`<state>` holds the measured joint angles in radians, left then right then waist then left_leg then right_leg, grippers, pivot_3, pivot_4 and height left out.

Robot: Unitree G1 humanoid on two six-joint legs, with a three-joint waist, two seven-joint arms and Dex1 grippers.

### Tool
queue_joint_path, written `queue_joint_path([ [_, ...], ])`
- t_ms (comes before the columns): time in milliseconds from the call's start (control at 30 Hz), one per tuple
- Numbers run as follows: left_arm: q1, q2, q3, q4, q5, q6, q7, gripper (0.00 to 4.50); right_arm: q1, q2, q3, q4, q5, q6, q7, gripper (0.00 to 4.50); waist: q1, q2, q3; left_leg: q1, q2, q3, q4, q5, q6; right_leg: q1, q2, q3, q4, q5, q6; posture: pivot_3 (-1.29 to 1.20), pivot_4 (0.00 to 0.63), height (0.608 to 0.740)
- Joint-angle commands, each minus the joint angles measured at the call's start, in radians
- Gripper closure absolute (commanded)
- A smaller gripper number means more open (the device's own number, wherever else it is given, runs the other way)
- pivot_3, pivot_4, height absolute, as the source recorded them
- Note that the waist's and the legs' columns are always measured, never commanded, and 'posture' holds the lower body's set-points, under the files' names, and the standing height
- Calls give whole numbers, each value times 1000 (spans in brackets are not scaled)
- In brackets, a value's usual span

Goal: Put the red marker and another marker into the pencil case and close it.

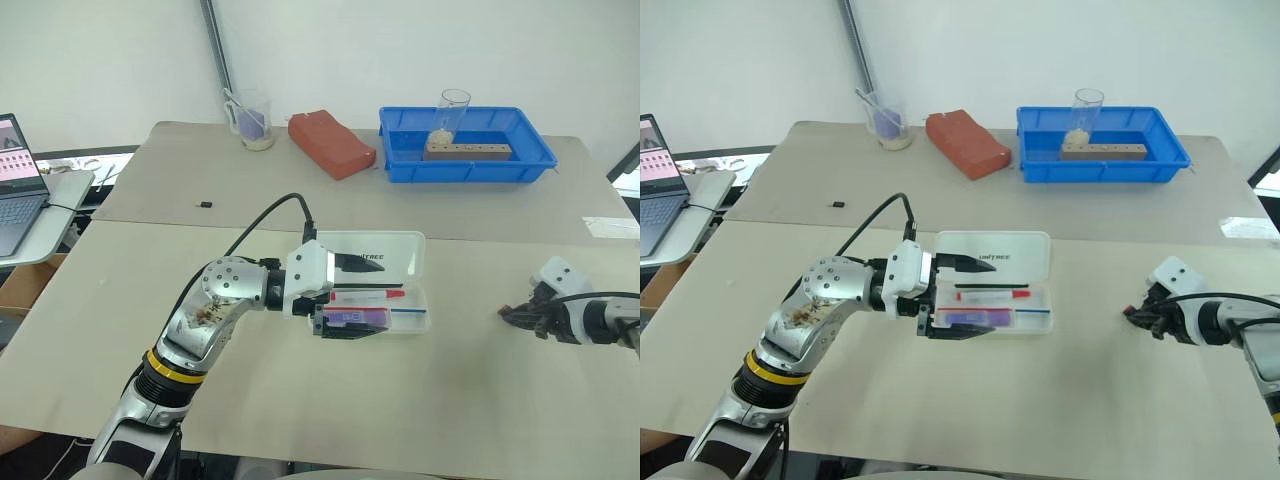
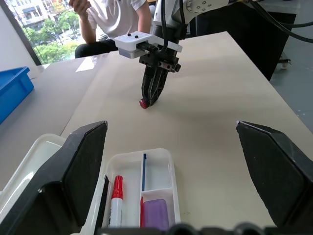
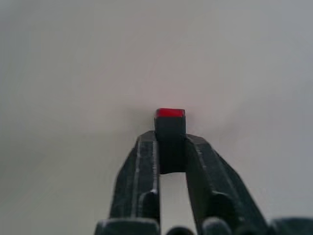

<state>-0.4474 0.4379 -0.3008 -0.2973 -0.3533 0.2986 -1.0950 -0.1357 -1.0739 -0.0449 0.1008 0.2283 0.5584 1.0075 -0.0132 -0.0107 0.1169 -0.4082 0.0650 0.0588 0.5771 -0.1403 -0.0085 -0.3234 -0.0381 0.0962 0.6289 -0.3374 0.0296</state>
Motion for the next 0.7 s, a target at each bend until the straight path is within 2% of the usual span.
queue_joint_path([
  [33,8,27,10,-13,-10,-26,-27,0,-10,9,-12,-182,56,4,53,4274,-3,1,0,0,0,0,0,0,0,0,0,0,0,0,0,0,150,740],
  [133,12,76,7,-26,-35,27,-72,0,-53,26,26,-348,91,25,84,4274,-10,2,0,1,1,0,-2,0,0,0,1,0,0,0,0,0,150,740],
  [267,32,137,6,-35,-26,33,-114,0,-142,47,123,-422,76,10,129,4274,-5,2,1,1,1,0,-1,0,0,0,1,0,0,-1,2,0,150,740],
  [433,26,150,9,-55,-35,56,-107,0,-210,81,238,-397,15,-43,167,4274,6,1,1,1,0,1,-1,0,0,-4,-2,-1,-1,-1,1,0,150,740],
  [700,28,145,17,-100,-48,110,-61,0,-246,122,306,-371,-25,-52,187,4274,1,1,1,-3,1,1,-1,0,0,-5,-1,0,1,0,0,0,150,740],
])
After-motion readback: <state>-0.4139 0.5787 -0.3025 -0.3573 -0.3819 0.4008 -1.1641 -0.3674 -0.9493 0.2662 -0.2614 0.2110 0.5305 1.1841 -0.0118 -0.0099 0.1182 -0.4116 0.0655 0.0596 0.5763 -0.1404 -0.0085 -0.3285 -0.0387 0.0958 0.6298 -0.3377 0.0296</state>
